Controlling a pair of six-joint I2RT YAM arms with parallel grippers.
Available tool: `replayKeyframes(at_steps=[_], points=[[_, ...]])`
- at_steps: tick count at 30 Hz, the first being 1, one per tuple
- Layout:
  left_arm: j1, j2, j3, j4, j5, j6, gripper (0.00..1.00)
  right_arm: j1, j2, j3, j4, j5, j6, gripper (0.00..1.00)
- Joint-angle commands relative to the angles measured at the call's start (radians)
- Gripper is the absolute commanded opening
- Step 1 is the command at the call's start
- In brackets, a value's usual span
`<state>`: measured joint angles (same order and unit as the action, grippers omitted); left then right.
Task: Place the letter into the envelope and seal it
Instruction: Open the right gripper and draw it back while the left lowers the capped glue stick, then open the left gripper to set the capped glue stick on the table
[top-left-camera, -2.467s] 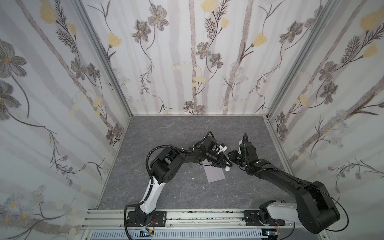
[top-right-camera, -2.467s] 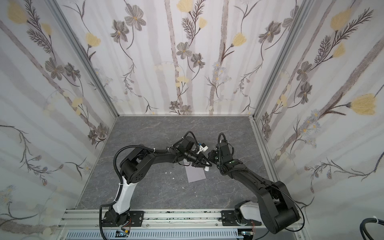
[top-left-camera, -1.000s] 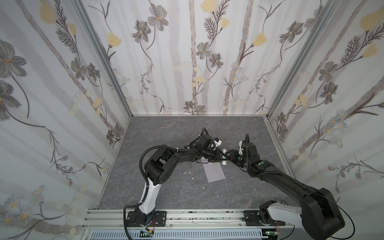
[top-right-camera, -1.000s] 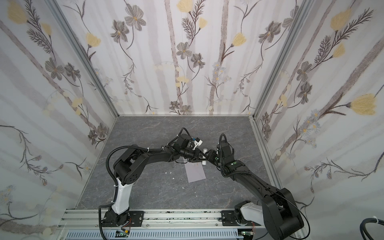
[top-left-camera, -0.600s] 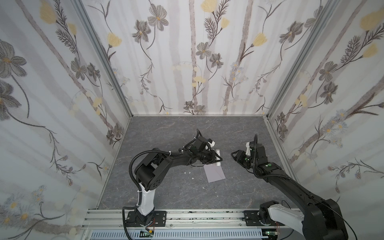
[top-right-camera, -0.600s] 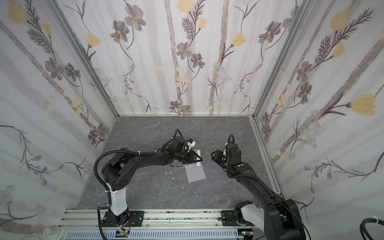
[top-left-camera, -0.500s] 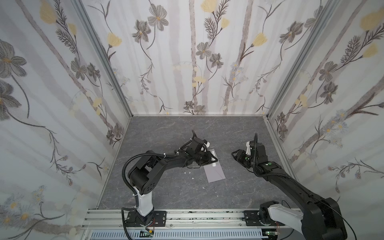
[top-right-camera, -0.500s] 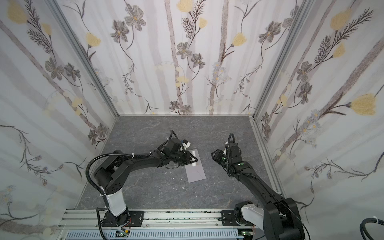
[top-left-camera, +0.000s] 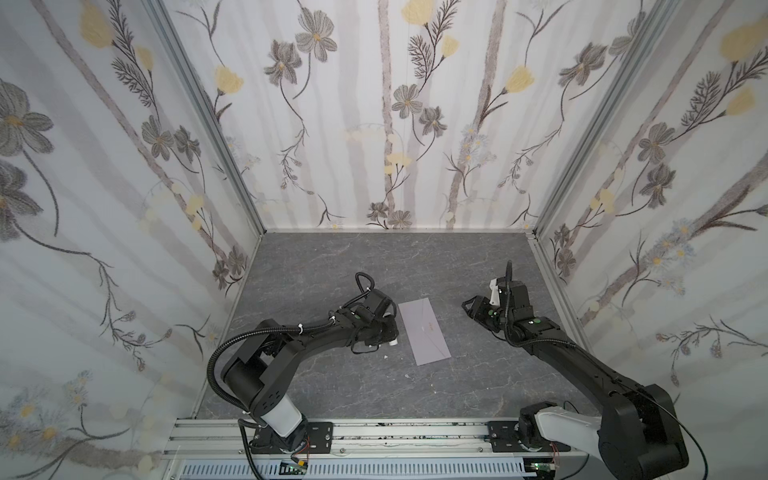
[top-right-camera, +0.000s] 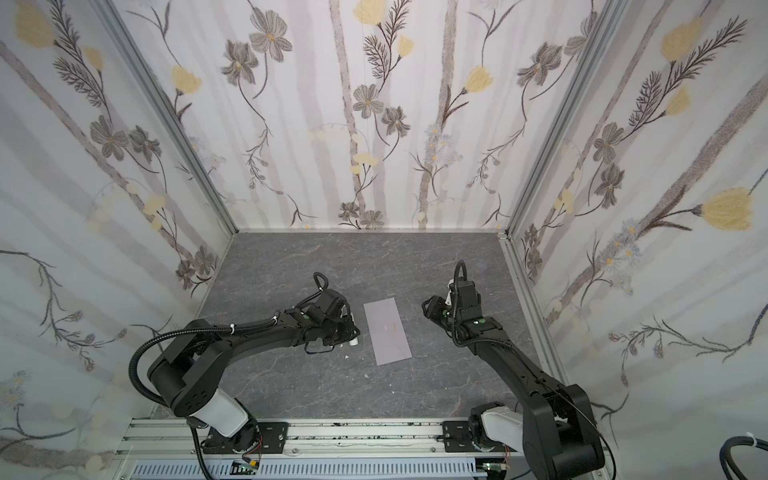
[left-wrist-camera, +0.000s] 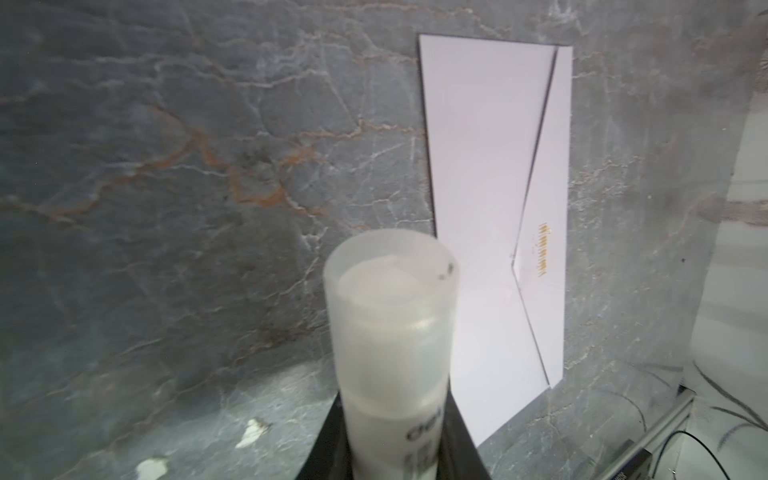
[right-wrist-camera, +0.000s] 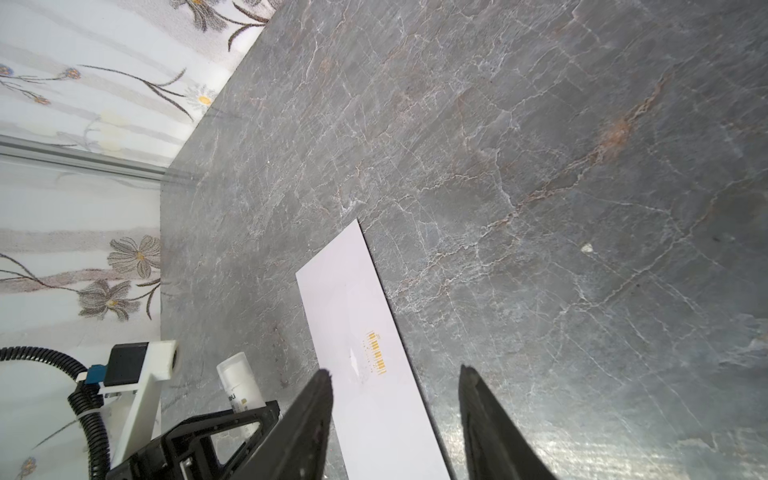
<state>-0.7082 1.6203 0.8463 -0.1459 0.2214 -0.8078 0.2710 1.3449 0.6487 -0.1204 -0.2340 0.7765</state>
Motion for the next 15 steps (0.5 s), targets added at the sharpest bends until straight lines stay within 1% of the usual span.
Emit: replayKeyframes(at_steps=[1, 5, 7, 8, 11, 12, 15], points=[[-0.001, 0.023, 0.025, -0.046, -0.057, 0.029, 0.01, 0.000, -0.010, -0.005, 0.045, -0.011, 0.004, 0.51], [-0.003, 0.064, 0.058, -0.054, -0.051, 0.047, 0.11, 0.000, -0.028, -0.013, 0.044, -0.003, 0.006, 0.51], [-0.006, 0.082, 0.070, -0.058, -0.053, 0.050, 0.22, 0.000, -0.036, -0.017, 0.044, -0.002, 0.007, 0.51], [-0.007, 0.085, 0.072, -0.061, -0.054, 0.050, 0.25, 0.000, -0.038, -0.017, 0.043, -0.001, 0.007, 0.51], [-0.008, 0.089, 0.071, -0.063, -0.066, 0.050, 0.30, -0.001, -0.042, -0.017, 0.041, 0.001, 0.007, 0.51], [-0.009, 0.089, 0.071, -0.065, -0.069, 0.050, 0.33, -0.002, -0.043, -0.018, 0.041, 0.002, 0.007, 0.51], [-0.008, 0.089, 0.075, -0.065, -0.071, 0.052, 0.36, -0.001, -0.044, -0.014, 0.041, 0.000, 0.007, 0.51]])
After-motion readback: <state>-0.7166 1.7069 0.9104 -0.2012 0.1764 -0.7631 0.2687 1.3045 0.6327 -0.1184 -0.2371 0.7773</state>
